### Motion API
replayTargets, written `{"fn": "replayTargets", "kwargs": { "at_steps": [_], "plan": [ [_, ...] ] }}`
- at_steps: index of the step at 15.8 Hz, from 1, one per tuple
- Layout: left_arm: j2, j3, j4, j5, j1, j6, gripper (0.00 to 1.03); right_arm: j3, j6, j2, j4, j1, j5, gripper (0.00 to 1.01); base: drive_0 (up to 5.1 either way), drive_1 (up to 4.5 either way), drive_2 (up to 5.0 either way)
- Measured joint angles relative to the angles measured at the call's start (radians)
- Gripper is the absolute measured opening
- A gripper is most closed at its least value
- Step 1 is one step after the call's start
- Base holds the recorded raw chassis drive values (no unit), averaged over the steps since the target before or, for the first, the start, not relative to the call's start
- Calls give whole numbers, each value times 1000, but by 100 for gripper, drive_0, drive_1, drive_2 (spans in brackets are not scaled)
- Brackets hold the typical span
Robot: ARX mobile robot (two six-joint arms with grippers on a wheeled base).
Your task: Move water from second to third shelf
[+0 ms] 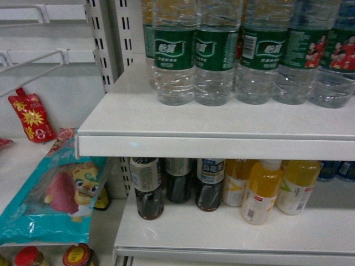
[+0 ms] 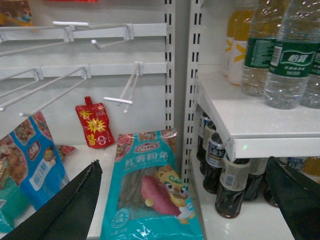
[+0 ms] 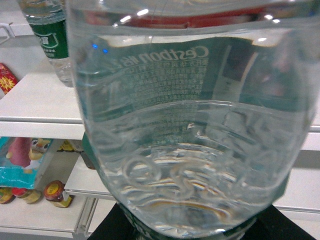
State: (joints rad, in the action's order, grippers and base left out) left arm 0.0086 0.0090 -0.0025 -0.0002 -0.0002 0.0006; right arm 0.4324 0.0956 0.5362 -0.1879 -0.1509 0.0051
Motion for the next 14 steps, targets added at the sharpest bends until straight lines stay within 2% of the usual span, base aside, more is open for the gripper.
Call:
{"fn": "replayTargets", "kwargs": {
  "at_steps": [3,7,9,14],
  "plan": [
    [0,0,-1,0,0,0,98,0,0,1,0,0,0,36,-494,252,252],
    [0,0,1,-3,0,0,98,0,0,4,-1,-8,-21,36,0,0,0],
    [0,0,-4,-2,0,0,98,0,0,4,2,-5,4,36,0,0,0],
    [0,0,-1,-1,0,0,98,0,0,4,0,-5,2,36,0,0,0]
  ]
}}
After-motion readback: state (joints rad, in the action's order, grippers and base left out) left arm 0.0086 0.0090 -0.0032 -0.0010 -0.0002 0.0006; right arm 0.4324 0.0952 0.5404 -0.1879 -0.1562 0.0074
